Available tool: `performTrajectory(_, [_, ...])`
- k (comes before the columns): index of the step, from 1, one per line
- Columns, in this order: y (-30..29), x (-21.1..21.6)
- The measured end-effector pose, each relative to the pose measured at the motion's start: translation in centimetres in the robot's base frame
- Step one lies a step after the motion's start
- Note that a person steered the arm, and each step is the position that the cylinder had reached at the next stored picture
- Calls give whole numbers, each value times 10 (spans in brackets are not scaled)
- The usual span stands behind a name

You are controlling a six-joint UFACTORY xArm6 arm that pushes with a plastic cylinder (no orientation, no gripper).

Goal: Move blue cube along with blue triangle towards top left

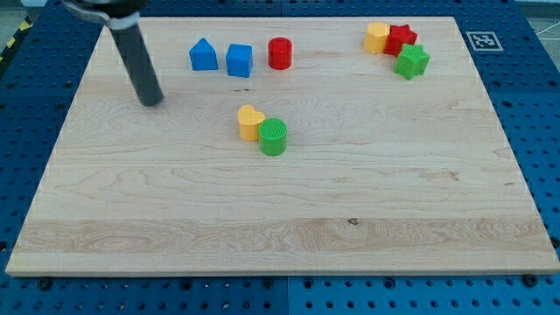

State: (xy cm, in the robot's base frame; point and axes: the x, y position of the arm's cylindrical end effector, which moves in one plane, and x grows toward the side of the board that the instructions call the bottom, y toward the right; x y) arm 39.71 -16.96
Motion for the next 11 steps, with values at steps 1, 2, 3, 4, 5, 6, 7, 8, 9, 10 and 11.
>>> performTrajectory(1, [56,14])
performTrajectory(2, [124,11])
performTrajectory(3, [163,-25])
performTrajectory(4, [168,-56])
performTrajectory(5, [169,-83])
performTrajectory(6, [157,-94])
performTrajectory(7, [135,-95])
performTrajectory(8, [111,-95])
performTrajectory(9, [91,-95])
performTrajectory(10, [73,-95])
performTrajectory(11, [58,-95])
